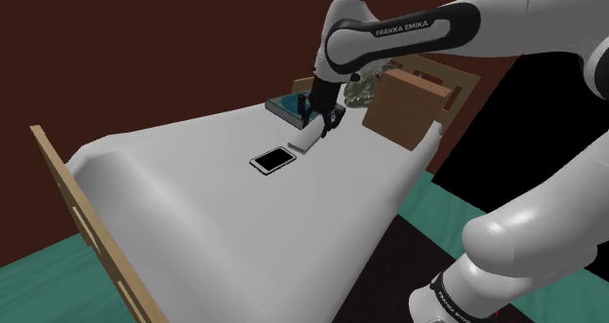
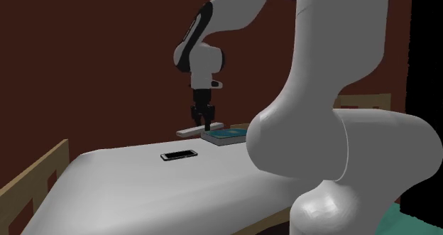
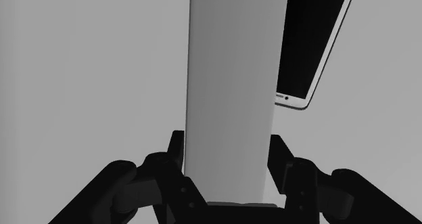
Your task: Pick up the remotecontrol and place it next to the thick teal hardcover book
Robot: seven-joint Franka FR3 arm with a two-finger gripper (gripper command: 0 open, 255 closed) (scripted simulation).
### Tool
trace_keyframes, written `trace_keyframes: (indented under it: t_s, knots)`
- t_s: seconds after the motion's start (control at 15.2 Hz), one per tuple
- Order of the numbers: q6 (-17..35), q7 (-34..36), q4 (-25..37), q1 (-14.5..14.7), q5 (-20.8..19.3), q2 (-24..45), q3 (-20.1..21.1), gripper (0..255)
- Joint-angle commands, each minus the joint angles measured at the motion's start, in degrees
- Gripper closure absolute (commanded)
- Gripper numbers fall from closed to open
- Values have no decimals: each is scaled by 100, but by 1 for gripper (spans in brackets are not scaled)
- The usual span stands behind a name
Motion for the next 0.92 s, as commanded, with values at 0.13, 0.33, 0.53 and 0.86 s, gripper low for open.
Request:
trace_keyframes:
  t_s: [0.13,0.33,0.53,0.86]
  knots:
    - [-219,409,1069,71,-723,1084,51,255]
    - [-509,596,1993,275,-1204,1883,-37,255]
    - [-886,688,3046,574,-1609,2681,-175,255]
    - [-1018,714,3768,844,-1886,3326,-330,255]
